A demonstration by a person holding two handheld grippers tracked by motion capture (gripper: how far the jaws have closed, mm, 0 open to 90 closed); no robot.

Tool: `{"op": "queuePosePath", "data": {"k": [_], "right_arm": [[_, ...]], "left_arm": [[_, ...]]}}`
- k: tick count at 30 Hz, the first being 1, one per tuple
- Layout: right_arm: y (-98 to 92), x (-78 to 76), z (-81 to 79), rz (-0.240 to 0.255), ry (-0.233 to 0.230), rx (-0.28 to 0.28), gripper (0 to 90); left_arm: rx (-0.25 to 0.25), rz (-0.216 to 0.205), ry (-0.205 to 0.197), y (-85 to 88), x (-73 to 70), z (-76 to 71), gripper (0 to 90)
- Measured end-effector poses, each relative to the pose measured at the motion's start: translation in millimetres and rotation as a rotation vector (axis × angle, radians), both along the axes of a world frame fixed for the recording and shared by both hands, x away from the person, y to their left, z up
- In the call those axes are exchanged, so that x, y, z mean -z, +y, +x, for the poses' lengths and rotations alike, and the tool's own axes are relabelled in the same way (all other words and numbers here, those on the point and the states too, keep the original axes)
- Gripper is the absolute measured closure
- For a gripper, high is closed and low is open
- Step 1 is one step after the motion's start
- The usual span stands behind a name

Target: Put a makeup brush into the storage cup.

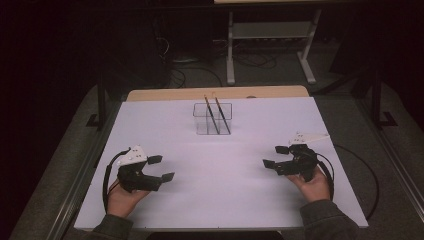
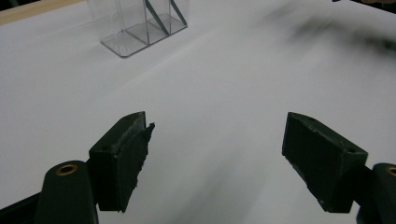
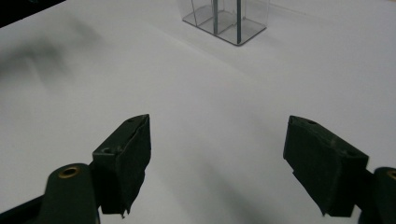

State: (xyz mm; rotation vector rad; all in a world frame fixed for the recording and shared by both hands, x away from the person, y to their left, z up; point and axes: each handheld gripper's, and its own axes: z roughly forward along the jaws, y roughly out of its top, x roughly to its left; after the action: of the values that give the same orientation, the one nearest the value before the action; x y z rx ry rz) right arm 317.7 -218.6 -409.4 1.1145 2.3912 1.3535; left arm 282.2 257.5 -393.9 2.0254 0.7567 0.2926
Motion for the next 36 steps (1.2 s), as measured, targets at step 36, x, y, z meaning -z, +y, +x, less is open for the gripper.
{"op": "queuePosePath", "data": {"k": [36], "right_arm": [[-10.2,12.1,-25.8,0.048,-0.030,0.016,20.8]], "left_arm": [[0.024,0.028,0.027,-0.5,10.7,-2.6,20.7]]}}
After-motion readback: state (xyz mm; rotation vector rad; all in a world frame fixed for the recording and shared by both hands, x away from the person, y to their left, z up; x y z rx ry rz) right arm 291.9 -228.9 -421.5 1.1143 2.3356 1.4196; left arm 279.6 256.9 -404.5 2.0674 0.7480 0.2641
